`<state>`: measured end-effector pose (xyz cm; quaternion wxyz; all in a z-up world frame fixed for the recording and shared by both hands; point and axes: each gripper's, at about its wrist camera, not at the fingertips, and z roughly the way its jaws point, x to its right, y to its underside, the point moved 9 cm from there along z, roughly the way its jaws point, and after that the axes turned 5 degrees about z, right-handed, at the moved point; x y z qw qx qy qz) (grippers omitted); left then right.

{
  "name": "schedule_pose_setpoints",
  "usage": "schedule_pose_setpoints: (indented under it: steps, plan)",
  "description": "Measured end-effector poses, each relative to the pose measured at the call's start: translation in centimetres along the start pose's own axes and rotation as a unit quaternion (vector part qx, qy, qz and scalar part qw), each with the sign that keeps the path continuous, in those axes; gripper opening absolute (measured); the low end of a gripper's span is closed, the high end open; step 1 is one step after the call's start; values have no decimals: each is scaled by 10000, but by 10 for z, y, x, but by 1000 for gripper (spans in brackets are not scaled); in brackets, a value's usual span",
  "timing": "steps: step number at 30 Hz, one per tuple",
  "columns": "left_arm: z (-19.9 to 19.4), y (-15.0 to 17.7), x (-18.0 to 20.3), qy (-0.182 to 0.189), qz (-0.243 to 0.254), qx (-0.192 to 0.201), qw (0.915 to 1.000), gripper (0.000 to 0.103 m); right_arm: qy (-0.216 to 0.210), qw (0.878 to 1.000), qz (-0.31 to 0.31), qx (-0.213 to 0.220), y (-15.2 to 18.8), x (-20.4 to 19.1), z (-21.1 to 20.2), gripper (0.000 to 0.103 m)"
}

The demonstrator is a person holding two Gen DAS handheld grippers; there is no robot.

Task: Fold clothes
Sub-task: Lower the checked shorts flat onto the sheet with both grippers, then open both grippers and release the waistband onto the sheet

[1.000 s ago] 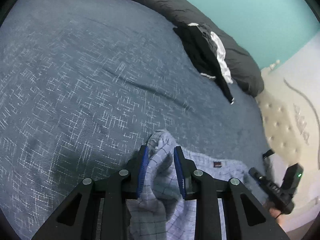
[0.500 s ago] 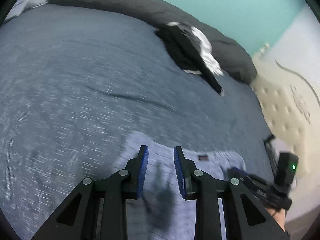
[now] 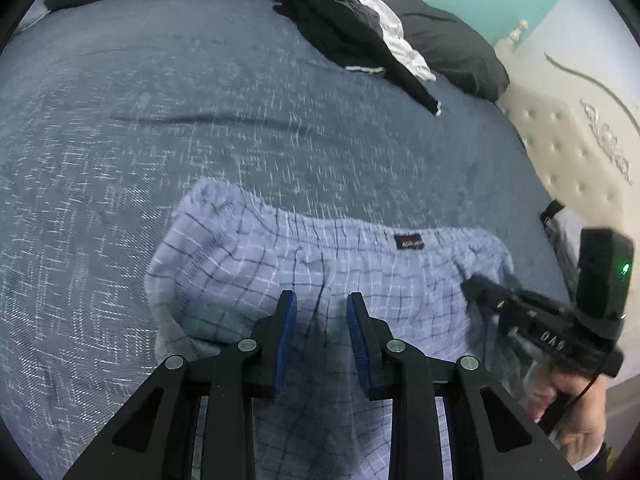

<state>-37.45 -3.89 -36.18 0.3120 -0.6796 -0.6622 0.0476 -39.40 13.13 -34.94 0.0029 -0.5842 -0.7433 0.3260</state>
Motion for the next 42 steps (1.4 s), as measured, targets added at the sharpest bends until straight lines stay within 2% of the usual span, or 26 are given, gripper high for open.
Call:
schedule_pose_setpoints:
  steps: [2, 4, 10, 18, 24, 30, 33, 35, 37, 42]
  plan:
    - [1, 1, -1, -35, 33, -17, 10000, 10, -32, 10000, -9, 25, -1, -1, -2, 4]
    - [2, 2, -3, -69, 63, -32, 10000, 2, -68, 9999, -36, 77, -2, -4, -6, 3]
    - [-9, 2, 3, -66, 225, 31, 9997, 2, -163, 9998, -93, 99, -4, -9, -13, 3]
    - [-21, 8, 3, 59, 155, 35, 9999, 2, -234, 9995, -207, 107, 0, -13, -27, 2]
    - [-25, 11, 5, 2, 177, 67, 9998, 2, -209, 9994, -253, 110, 4, -13, -33, 2]
    - [-22, 11, 6, -2, 180, 58, 9998, 2, -87, 9995, -278, -109, 11, -15, -22, 4]
    - [-21, 11, 5, 17, 156, 54, 9999, 2, 105, 9994, -313, -124, 13, -10, -17, 6]
    - [-20, 11, 4, 34, 142, 52, 9999, 2, 187, 9990, -356, -180, 15, -8, -12, 16]
    - [-21, 11, 4, 54, 138, 55, 9999, 2, 272, 9984, -439, -225, 17, -5, -7, 21]
    - [-22, 11, 4, 65, 148, 61, 9999, 2, 253, 9986, -402, -220, 18, -1, -3, 21]
